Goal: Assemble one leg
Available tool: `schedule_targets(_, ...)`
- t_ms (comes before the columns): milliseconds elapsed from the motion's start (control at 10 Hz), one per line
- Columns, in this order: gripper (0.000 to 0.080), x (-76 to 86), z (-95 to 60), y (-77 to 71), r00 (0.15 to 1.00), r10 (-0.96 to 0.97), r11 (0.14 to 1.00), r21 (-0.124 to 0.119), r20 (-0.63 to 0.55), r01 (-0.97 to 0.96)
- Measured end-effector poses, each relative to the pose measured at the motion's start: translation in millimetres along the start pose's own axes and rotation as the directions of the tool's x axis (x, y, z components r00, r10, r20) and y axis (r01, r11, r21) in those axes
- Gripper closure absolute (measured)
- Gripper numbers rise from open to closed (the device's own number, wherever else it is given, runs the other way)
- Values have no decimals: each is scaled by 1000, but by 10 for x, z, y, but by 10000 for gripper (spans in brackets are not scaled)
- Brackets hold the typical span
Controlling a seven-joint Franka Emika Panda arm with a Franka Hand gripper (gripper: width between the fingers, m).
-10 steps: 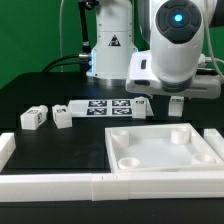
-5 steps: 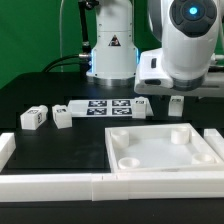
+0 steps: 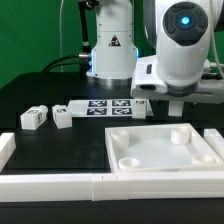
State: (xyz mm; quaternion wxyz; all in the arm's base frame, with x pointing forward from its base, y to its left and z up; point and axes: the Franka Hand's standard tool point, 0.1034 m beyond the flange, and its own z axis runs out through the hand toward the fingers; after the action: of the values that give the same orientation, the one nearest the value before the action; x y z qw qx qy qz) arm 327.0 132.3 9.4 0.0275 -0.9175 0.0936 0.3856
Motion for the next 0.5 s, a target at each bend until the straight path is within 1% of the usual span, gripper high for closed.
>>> schedule_targets(400, 160, 55, -13, 36, 1000, -16, 1000, 9, -20, 16)
schedule_targets(500, 349, 54, -13, 36, 1000, -16, 1000, 9, -20, 16)
